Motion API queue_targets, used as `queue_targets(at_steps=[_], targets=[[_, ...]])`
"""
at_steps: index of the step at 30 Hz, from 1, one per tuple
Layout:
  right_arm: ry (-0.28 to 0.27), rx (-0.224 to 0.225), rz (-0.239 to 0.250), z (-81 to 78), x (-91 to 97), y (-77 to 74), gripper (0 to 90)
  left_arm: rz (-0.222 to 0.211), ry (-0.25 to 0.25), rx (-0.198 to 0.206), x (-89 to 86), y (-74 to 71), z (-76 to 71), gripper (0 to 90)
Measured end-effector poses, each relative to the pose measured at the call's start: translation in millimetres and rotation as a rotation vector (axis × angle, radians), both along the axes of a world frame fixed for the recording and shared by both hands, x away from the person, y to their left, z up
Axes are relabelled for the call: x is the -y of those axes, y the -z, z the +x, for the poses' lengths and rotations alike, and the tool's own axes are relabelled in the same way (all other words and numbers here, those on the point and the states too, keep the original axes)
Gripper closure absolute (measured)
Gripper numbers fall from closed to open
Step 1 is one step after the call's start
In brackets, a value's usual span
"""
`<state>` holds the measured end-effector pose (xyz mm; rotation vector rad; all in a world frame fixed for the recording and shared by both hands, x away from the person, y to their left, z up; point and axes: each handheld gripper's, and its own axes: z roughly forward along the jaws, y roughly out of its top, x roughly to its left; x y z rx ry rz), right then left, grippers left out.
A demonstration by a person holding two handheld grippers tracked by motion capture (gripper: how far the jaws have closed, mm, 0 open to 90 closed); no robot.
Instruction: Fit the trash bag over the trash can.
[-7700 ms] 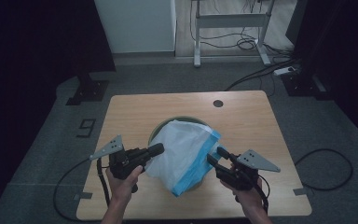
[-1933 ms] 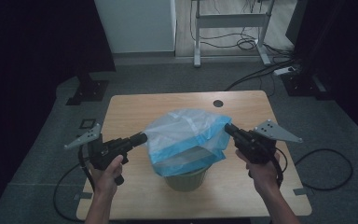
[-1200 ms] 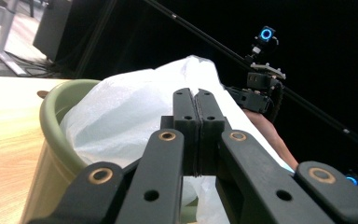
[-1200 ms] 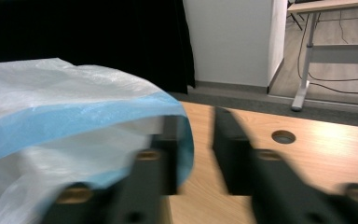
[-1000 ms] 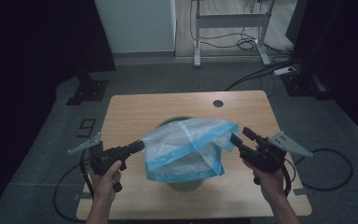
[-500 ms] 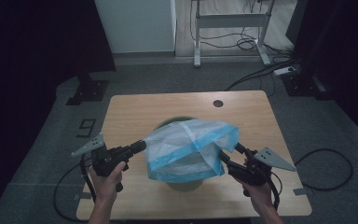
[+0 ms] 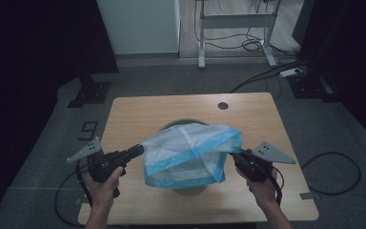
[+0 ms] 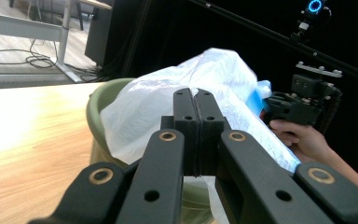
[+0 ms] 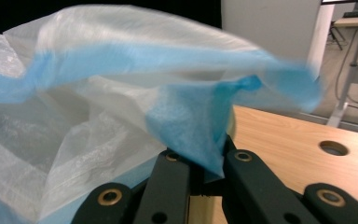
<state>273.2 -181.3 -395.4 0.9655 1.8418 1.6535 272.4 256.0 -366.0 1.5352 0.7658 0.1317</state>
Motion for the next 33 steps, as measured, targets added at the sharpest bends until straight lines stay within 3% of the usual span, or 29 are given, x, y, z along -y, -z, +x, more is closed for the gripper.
queue_targets(at_steps=[10, 16, 20, 23, 25, 27, 28, 33], targets=[[-0.025, 0.014, -0.023, -18.5, 21.6, -47.6, 88.7, 0.003, 0.015, 0.005, -6.5, -33.8, 0.6, 88.4], [-0.020, -0.025, -0.023, -20.1, 25.9, -45.0, 88.8, 0.011, 0.009, -0.011, -8.2, -28.1, 0.6, 88.4], [-0.005, -0.052, -0.008, -21.1, 35.2, -39.8, 88.9, -0.028, 0.013, -0.035, -15.8, -20.9, 0.1, 88.5], [-0.006, -0.048, -0.005, -27.6, 42.3, -45.6, 88.9, -0.032, 0.014, -0.024, -23.2, -26.6, -5.2, 88.6], [-0.025, -0.036, -0.005, -42.5, 49.7, -55.8, 88.9, -0.036, 0.019, -0.013, -27.7, -31.8, -10.8, 88.5], [-0.031, -0.035, -0.002, -46.3, 51.2, -57.4, 88.9, -0.035, 0.027, -0.011, -31.2, -35.1, -16.0, 88.4], [-0.053, -0.044, 0.005, -56.2, 54.8, -58.4, 88.9, -0.034, 0.029, -0.013, -32.4, -35.5, -18.4, 88.2], [-0.066, -0.070, -0.010, -64.3, 54.3, -47.1, 88.9, -0.025, 0.024, -0.040, -34.8, -26.2, -22.8, 88.1]])
